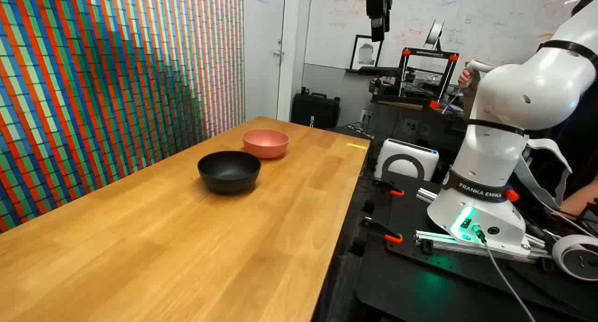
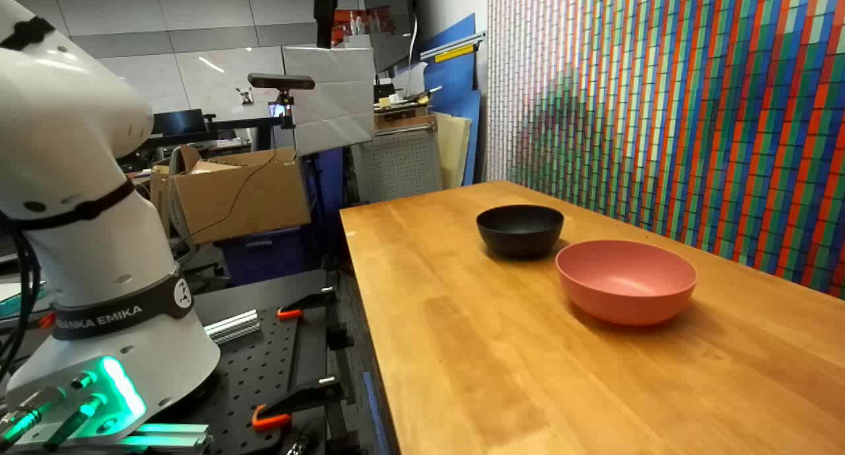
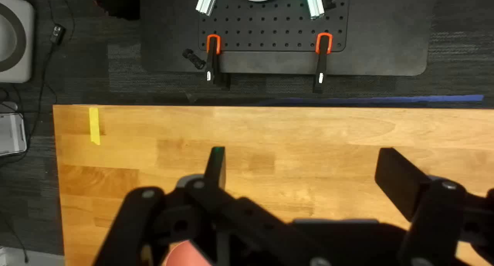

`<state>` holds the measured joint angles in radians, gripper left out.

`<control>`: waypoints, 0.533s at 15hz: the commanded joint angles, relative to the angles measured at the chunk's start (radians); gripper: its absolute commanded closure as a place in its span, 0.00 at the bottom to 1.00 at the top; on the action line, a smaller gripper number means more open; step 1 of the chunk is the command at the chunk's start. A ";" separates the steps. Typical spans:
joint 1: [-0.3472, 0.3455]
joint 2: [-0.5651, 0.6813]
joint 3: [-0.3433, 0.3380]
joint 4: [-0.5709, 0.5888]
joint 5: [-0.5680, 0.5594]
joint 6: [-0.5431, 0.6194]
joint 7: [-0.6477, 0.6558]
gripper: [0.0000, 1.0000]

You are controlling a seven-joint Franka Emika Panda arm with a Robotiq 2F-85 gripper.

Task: Pick up the black bowl and put it in the light red bowl

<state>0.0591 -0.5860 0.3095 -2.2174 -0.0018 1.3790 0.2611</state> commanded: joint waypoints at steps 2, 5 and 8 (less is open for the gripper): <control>0.029 0.005 -0.020 0.006 -0.009 -0.002 0.013 0.00; 0.029 0.011 -0.017 0.012 -0.012 0.002 0.013 0.00; 0.027 0.066 -0.012 0.043 -0.008 0.099 0.021 0.00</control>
<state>0.0650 -0.5786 0.3082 -2.2148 -0.0018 1.4047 0.2613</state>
